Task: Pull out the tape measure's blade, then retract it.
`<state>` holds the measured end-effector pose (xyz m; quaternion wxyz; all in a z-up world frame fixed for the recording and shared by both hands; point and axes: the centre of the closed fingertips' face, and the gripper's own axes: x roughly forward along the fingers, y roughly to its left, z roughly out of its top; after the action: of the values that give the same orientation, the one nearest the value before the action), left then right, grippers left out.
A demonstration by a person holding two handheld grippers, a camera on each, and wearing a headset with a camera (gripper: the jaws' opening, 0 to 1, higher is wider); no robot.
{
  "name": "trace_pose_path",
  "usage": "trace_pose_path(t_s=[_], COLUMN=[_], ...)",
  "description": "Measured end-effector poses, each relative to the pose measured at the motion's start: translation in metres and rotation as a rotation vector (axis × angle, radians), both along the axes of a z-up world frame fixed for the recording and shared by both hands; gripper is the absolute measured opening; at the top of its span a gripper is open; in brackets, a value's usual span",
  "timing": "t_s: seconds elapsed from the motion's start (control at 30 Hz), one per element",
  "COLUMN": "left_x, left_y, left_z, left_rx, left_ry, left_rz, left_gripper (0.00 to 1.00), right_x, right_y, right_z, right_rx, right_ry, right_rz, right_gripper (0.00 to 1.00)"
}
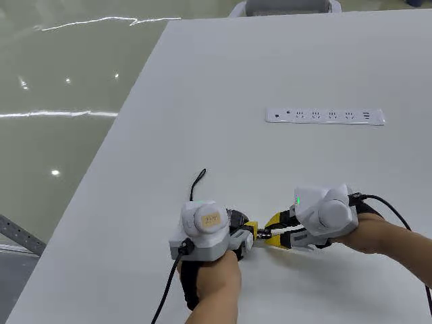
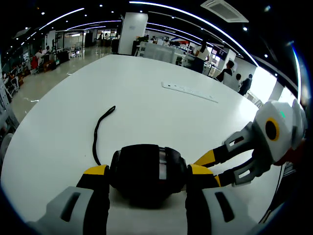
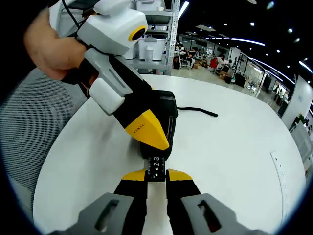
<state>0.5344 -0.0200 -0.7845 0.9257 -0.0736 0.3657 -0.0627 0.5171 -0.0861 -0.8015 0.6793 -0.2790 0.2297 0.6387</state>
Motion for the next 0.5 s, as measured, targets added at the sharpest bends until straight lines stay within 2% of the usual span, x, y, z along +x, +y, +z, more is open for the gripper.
trace_pose_path(t_s=[0.5], left_x=[-0.0001], left_y=[0.0005], left_z=[0.0003], left_rx=[0.0], left_ry=[-0.003], left_rz=[0.0], left_gripper=[0.6], right_x=[0.0005], right_y=[0.0078], right_z=[-0.001], right_rx=[0.001], right_ry=[0.002], right_rz=[0.001], right_gripper=[0.13])
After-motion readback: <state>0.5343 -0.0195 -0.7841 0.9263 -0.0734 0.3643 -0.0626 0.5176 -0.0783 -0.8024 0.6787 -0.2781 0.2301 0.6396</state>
